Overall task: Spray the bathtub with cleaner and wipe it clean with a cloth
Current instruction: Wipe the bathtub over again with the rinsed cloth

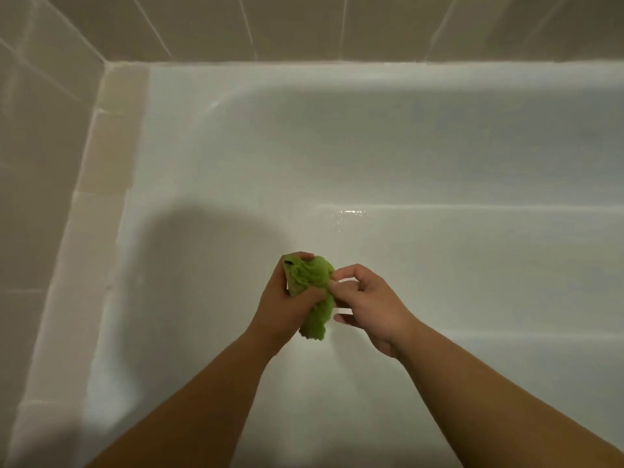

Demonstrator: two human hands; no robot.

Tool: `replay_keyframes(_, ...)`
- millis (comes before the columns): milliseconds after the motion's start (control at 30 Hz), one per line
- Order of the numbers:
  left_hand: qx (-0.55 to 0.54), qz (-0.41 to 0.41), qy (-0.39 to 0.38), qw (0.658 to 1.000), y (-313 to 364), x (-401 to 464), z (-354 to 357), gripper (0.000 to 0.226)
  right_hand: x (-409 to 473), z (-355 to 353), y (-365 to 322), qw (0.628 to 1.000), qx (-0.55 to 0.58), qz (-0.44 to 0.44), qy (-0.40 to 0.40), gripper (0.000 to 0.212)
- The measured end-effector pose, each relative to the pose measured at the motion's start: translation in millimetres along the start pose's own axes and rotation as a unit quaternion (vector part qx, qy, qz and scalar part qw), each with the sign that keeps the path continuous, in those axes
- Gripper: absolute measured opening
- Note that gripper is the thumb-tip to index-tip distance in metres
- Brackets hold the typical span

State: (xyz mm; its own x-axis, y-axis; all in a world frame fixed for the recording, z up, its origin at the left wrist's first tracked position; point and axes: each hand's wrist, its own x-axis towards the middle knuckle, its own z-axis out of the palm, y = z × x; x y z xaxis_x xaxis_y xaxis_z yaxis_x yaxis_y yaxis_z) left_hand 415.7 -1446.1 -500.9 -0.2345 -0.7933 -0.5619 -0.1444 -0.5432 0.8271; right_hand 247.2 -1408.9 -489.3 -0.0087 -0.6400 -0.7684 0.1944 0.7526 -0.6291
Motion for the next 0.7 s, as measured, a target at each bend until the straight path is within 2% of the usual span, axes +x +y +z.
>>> replay_keyframes(133,0.021,-0.028,0.047,0.998,-55.3,48.1,-4.5,0.041,57.3,-19.0,40.3,0.999,-0.042,0.013,0.014,0.016)
replay_keyframes(200,0.074,-0.007,0.069,0.995,-78.2,69.8,-7.7,0.039,80.6,-30.0,60.1,0.996,-0.081,0.009,0.045,0.015)
replay_keyframes(267,0.173,0.023,0.068,0.982,-99.6,91.6,-9.6,0.042,103.9,-44.7,80.1,0.986,-0.142,-0.008,0.086,0.014)
replay_keyframes(333,0.329,0.069,0.055,0.94,-121.1,110.6,-7.1,0.049,125.3,-62.3,99.9,0.97,-0.204,-0.019,0.127,0.013)
replay_keyframes(433,0.512,0.16,-0.003,0.844,-161.9,139.0,-2.4,0.056,150.8,-85.9,128.0,0.946,-0.272,-0.031,0.173,0.01)
replay_keyframes(533,0.634,0.157,-0.102,0.75,-206.9,156.6,-0.3,0.058,171.8,-102.7,160.1,0.93,-0.319,-0.048,0.176,0.013)
replay_keyframes(600,0.688,0.161,-0.157,0.69,-228.7,155.5,3.6,0.071,181.3,-110.9,182.4,0.914,-0.362,-0.061,0.172,0.017)
replay_keyframes(700,0.708,0.122,-0.162,0.677,-240.6,146.5,10.8,0.095,189.5,-122.3,206.8,0.874,-0.441,-0.077,0.189,0.028)
